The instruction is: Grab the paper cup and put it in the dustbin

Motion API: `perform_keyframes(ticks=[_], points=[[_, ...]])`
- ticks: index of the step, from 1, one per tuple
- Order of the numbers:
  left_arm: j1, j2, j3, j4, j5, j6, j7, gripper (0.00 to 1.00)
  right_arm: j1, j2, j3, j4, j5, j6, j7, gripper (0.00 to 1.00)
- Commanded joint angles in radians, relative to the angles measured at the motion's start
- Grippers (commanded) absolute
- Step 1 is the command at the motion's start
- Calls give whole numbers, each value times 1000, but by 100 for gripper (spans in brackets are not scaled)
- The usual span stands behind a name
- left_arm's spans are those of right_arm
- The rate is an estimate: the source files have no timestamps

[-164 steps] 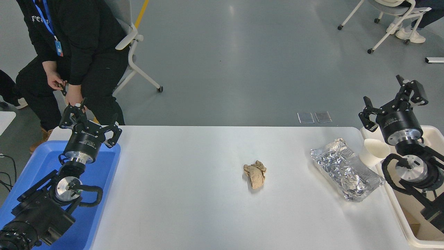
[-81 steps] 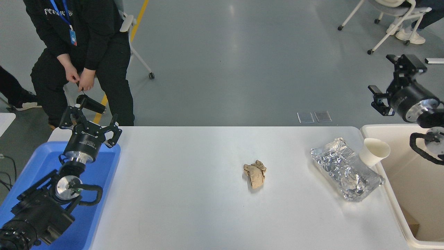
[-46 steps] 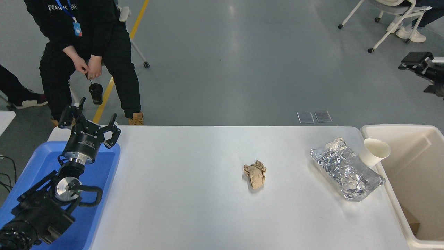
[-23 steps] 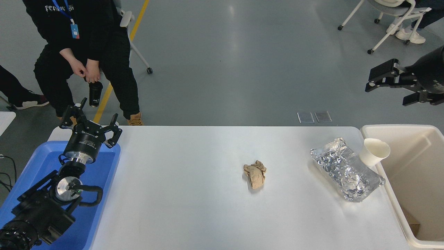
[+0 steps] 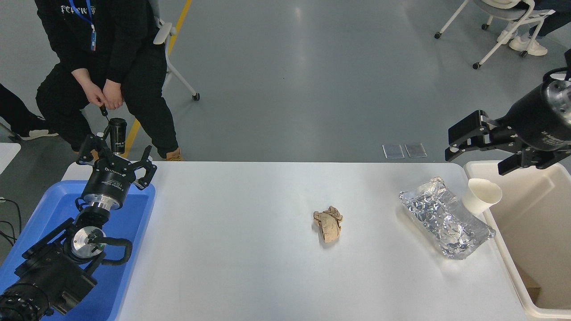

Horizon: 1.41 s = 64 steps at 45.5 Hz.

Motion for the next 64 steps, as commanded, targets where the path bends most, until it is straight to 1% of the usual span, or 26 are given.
perform_keyframes(ticks=[1, 13, 25, 29, 33, 39, 43, 56, 64], points=[[0, 0, 0, 1, 1, 1, 0, 99, -149, -13, -11, -81, -38, -91, -2, 100], [0, 0, 0, 1, 0, 1, 0, 99, -464, -12, -7, -390, -22, -267, -5, 100], [0, 0, 0, 1, 0, 1, 0, 99, -697, -15, 4, -531, -6, -396, -5, 100], [0, 0, 0, 1, 0, 1, 0, 99, -772, -13, 6, -581, 48, -450, -3, 100], [0, 0, 0, 1, 1, 1, 0, 99, -867, -12, 9, -655, 131, -504, -5, 100], [0, 0, 0, -1, 0, -1, 0, 99, -979, -7, 12, -747, 269, -551, -5, 100], [0, 0, 0, 1, 0, 1, 0, 99, -1024, -4, 27, -776, 318, -573, -5, 100], [0, 0, 0, 1, 0, 1, 0, 99, -1122, -2, 125, -804, 324, -702, -5, 100], [0, 0, 0, 1, 0, 1, 0, 99, -1161, -1, 150, -804, 326, -740, -5, 99]])
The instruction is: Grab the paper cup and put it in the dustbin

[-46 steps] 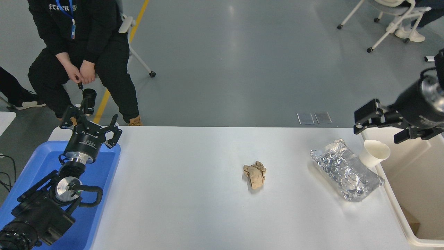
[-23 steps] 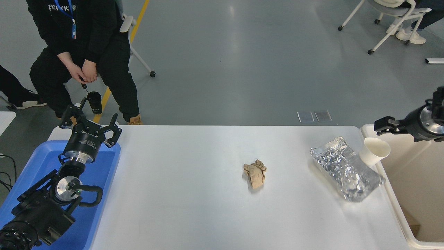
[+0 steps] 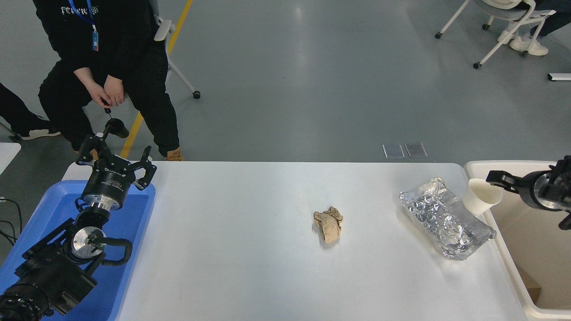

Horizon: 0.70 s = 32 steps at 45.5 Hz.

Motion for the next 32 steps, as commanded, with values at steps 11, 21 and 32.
perform_keyframes(ticks=[11, 21, 32], points=[[0, 0, 0, -1, 1, 0, 0, 99, -99, 12, 97, -21, 18, -98, 0, 94], [0, 0, 0, 1, 0, 0, 0, 99, -128, 24, 106, -29, 18, -128, 6, 61], [0, 0, 0, -1, 0, 0, 0, 99, -148, 29, 152, -27, 6, -128, 17, 17]])
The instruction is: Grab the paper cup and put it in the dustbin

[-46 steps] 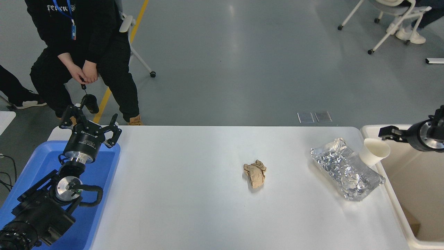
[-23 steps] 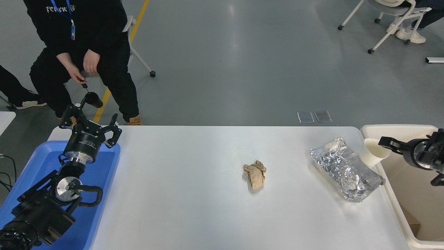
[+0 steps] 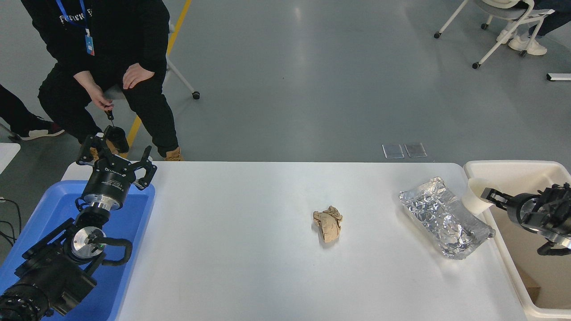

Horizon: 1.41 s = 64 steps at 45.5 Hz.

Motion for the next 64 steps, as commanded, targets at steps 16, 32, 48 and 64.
perform_keyframes(ticks=[16, 32, 48, 64], points=[[0, 0, 0, 0, 0, 0, 0, 99, -30, 30, 49, 6, -16, -7, 71, 0], [0, 0, 0, 0, 0, -2, 0, 99, 47, -18, 33, 9, -18, 5, 71, 0], [0, 0, 0, 0, 0, -2, 0, 99, 406, -237, 29, 191, -231, 229, 71, 0], [0, 0, 0, 0, 0, -2, 0, 99, 834, -360, -51, 346, -346, 545, 71, 0]])
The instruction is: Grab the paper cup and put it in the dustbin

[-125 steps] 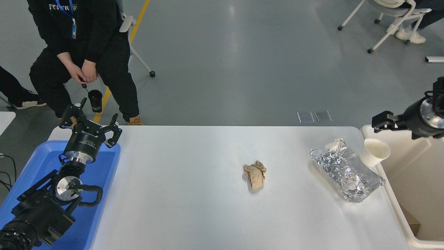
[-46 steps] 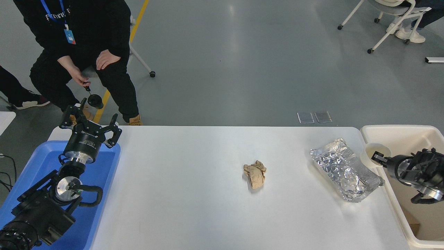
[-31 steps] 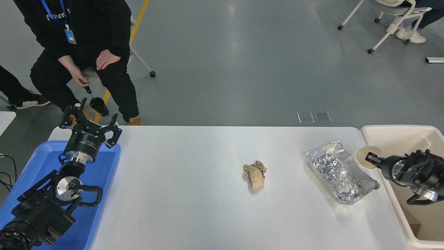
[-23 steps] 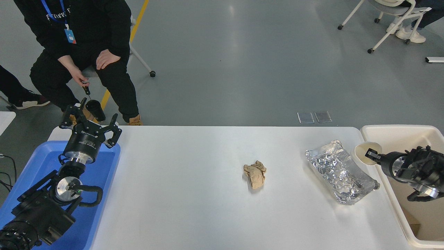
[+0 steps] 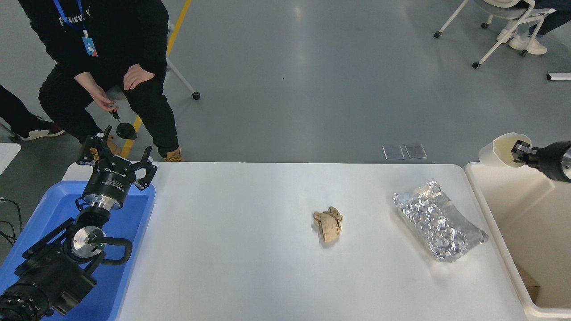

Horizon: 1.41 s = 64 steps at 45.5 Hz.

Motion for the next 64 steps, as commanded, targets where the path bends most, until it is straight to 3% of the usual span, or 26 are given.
perform_keyframes(ticks=[1, 12, 25, 31, 37, 53, 64], points=[[1, 0, 0, -1, 0, 0, 0, 99, 316, -87, -56, 121, -81, 204, 0, 0], [1, 0, 0, -1, 0, 0, 0, 99, 542, -89, -127, 189, -96, 310, 6, 0], [-1, 0, 0, 1, 0, 0, 0, 99, 591, -90, -135, 189, -96, 337, 11, 0], [1, 0, 0, 1, 0, 0, 0, 99, 566, -97, -127, 155, -96, 300, 6, 0], [1, 0, 0, -1, 0, 0, 0, 99, 390, -104, -116, 32, -58, 162, 2, 0], [1, 0, 0, 1, 0, 0, 0, 99, -113, -98, -110, -324, 373, -62, -15, 0], [1, 0, 0, 1, 0, 0, 0, 99, -385, -77, 26, -359, 523, -249, -90, 0]])
